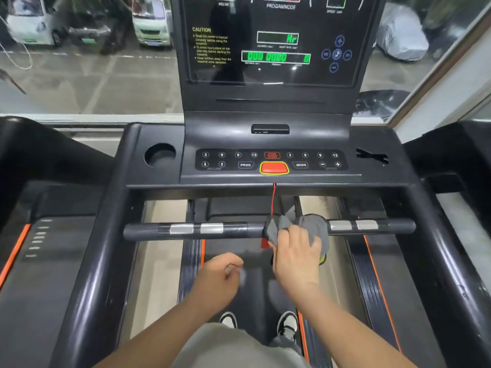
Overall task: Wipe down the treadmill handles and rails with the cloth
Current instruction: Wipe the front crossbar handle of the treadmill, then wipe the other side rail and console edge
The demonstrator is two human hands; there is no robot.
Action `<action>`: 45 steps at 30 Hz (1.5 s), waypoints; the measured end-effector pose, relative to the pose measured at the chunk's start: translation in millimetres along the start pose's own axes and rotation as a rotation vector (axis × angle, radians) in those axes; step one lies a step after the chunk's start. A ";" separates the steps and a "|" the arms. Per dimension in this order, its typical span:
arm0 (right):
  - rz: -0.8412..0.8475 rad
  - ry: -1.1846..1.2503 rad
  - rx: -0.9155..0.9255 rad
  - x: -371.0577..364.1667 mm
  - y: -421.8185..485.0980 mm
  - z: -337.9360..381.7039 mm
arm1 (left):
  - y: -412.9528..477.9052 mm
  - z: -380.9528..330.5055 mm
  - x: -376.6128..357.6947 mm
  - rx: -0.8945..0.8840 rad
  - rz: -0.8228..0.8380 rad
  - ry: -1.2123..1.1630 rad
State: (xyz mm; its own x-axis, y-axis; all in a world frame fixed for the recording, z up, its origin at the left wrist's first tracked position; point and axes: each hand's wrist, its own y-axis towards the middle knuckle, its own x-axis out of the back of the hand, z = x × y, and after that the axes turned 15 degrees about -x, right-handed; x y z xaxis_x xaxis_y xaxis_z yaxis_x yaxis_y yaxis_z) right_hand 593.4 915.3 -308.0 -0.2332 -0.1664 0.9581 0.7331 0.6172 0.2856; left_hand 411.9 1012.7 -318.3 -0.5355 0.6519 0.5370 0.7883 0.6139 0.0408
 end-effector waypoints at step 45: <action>0.259 0.234 0.560 23.9 17.8 281.9 | -116.4 25.8 116.5 0.384 -0.571 -0.162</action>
State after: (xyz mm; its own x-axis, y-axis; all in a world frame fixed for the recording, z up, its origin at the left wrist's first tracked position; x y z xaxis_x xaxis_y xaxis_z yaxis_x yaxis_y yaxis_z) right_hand 420.8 1139.0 -286.1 0.0977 -0.0829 0.9918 0.2891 0.9559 0.0514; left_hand 249.9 1028.6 -282.3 -0.8953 0.2206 0.3869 0.2238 0.9739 -0.0374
